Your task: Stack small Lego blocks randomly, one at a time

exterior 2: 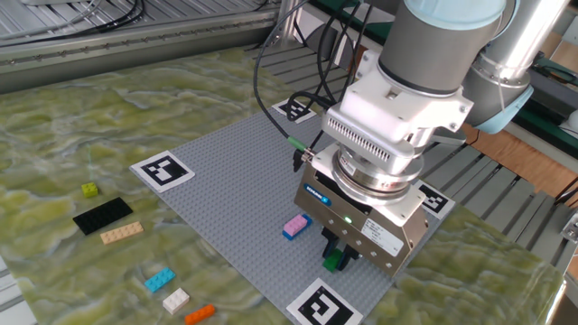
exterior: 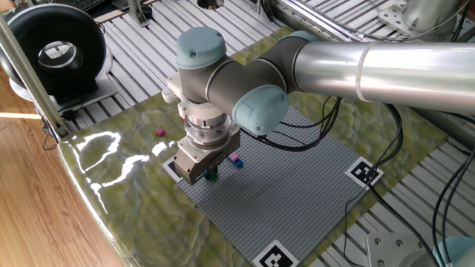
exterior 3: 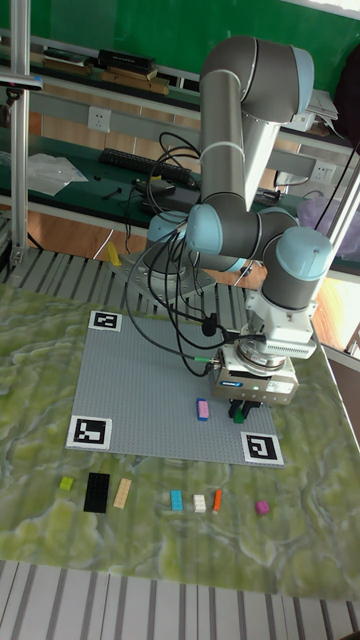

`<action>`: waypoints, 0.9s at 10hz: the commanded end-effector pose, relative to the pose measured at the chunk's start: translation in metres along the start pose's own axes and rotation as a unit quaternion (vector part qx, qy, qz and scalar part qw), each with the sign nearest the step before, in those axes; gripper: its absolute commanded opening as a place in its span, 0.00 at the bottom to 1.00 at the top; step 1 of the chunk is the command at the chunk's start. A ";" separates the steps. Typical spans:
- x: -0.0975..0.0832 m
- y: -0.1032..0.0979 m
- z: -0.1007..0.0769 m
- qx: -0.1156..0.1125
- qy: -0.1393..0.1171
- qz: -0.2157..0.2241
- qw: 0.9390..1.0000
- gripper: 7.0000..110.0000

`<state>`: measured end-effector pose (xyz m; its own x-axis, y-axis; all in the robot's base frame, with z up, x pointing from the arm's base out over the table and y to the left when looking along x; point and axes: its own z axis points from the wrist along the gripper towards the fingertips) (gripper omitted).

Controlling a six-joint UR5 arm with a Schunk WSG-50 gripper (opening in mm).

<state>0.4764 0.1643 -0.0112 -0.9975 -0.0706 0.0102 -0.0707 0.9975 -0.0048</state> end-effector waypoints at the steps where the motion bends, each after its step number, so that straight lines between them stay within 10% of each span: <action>1: 0.000 0.001 -0.001 -0.006 0.001 0.004 1.000 0.00; 9: -0.002 0.002 -0.001 -0.006 0.002 0.004 1.000 0.00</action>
<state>0.4774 0.1641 -0.0111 -0.9973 -0.0728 0.0128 -0.0729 0.9973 -0.0046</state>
